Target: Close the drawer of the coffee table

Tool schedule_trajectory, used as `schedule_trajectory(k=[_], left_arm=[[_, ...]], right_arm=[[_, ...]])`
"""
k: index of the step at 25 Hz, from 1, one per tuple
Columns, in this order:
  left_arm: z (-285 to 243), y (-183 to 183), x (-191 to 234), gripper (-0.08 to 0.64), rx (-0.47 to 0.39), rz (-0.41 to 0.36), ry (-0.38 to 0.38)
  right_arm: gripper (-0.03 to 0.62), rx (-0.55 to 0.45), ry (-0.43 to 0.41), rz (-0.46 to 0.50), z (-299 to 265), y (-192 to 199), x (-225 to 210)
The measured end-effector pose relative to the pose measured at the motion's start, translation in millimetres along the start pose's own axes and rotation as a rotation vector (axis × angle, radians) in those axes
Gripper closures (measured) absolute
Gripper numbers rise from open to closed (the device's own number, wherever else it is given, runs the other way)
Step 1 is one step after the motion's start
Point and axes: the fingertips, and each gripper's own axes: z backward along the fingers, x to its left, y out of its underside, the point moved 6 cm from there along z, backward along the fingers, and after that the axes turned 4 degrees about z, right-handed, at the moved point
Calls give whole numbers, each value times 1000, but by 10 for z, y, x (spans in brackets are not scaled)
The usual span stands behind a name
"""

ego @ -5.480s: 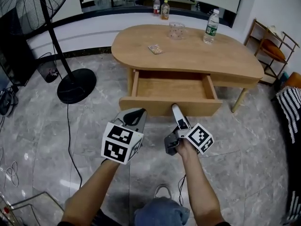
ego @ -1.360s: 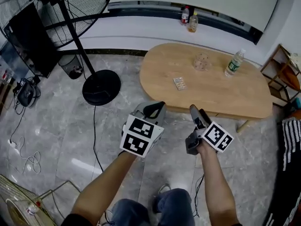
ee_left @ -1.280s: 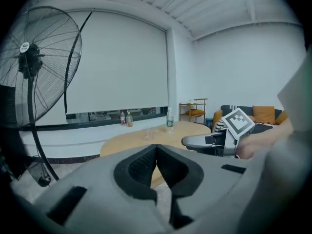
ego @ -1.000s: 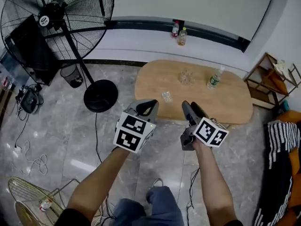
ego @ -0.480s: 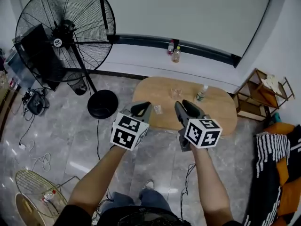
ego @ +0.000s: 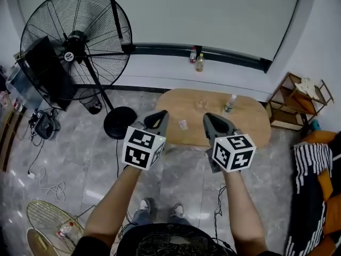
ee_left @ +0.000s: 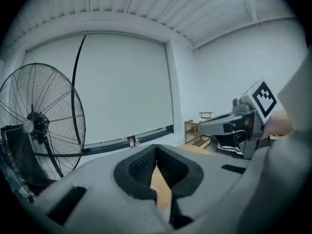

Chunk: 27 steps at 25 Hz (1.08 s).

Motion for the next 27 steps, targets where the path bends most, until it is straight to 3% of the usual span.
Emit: schedule_trajectory(k=[5,18,27], left_arm=[[50,-71,162,560,-27,-16,38],[216,-94,388,560,-41,-38,88],[352,-103,392,560,-56,-41,94]], right_arm=[[588,-10,33,65,-31,-124,196],[588,-26,129,78,4,-218,426],[588,-17,132,74,26,-178,565]])
